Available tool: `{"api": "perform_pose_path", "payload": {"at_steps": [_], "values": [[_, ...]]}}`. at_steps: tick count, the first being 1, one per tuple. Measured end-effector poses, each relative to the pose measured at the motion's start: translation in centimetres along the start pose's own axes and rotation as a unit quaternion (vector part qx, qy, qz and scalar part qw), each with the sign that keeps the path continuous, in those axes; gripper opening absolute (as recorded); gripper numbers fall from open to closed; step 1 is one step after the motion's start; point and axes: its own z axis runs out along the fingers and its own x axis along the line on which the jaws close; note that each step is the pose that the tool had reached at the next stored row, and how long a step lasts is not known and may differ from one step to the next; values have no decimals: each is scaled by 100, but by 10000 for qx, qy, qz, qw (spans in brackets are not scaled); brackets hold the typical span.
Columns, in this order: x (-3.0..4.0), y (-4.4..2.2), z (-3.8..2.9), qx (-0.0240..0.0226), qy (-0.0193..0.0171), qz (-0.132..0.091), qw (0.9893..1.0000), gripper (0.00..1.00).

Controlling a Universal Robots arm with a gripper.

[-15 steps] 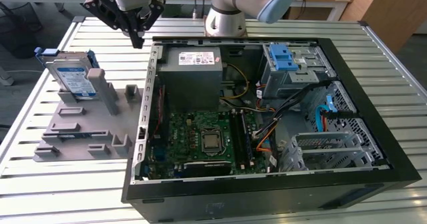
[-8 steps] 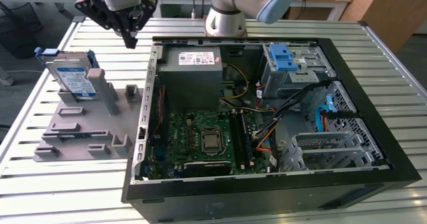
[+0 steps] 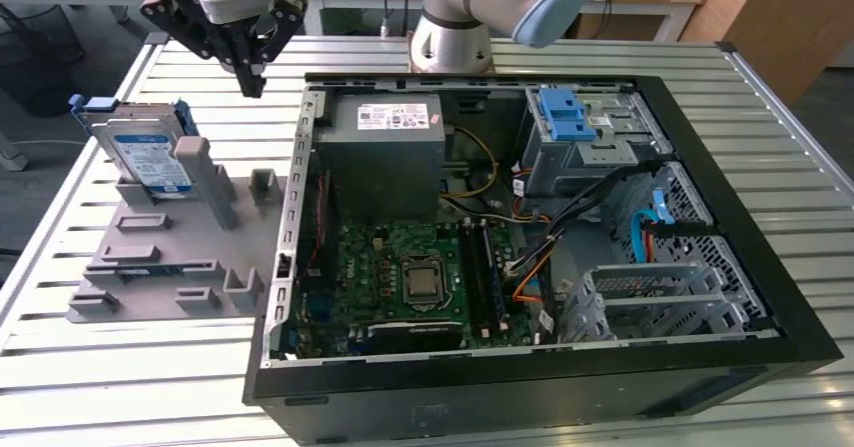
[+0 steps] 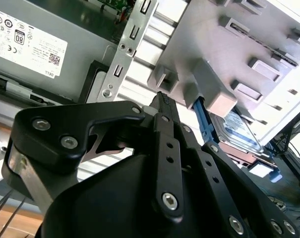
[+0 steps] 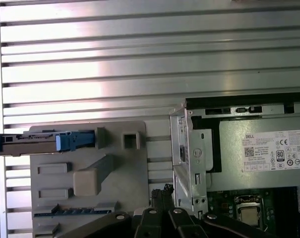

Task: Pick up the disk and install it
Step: 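Reach for the disk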

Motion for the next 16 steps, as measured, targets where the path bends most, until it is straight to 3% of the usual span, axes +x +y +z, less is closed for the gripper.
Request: {"api": "perform_pose_path", "payload": {"at_steps": [7, 16], "values": [[131, 32, 4, 1, 12, -22, 10000, 11], [158, 46, 5, 2, 17, -123, 9999, 11]]}}
